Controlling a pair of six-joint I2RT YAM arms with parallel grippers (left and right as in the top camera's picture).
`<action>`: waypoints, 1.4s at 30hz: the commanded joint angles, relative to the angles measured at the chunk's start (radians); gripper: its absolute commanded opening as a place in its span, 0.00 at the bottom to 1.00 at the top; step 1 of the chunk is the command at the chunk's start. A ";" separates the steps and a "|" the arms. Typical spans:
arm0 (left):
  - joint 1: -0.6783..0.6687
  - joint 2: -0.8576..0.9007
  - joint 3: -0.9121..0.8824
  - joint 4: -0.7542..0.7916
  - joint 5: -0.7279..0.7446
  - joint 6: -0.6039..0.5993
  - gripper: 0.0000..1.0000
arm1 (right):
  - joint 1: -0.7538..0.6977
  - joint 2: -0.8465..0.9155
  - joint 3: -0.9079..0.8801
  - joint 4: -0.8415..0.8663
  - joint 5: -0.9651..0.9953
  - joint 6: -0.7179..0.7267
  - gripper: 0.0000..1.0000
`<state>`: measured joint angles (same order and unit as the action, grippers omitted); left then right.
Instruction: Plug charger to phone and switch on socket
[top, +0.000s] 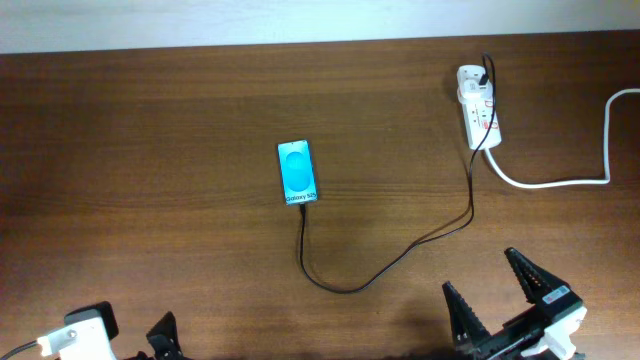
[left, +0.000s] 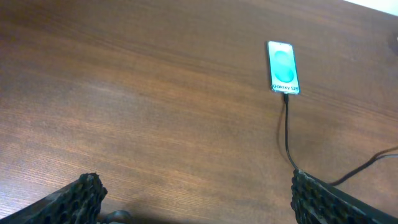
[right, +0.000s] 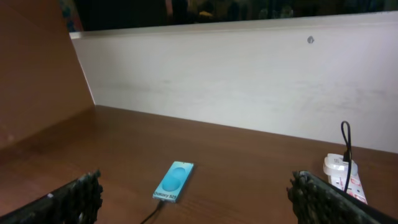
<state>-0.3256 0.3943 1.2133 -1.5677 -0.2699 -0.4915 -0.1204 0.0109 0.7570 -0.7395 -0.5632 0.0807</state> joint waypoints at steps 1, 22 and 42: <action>-0.003 -0.006 0.002 0.002 -0.015 -0.009 0.99 | 0.010 -0.006 -0.068 0.098 -0.009 0.010 0.98; -0.003 -0.006 0.002 0.002 -0.015 -0.009 0.99 | 0.147 -0.007 -0.753 1.048 0.288 0.165 0.98; -0.003 -0.006 0.002 0.002 -0.015 -0.009 0.99 | 0.146 -0.007 -0.752 0.668 0.470 0.164 0.98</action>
<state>-0.3256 0.3943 1.2133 -1.5673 -0.2707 -0.4915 0.0177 0.0113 0.0105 -0.0643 -0.1047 0.2367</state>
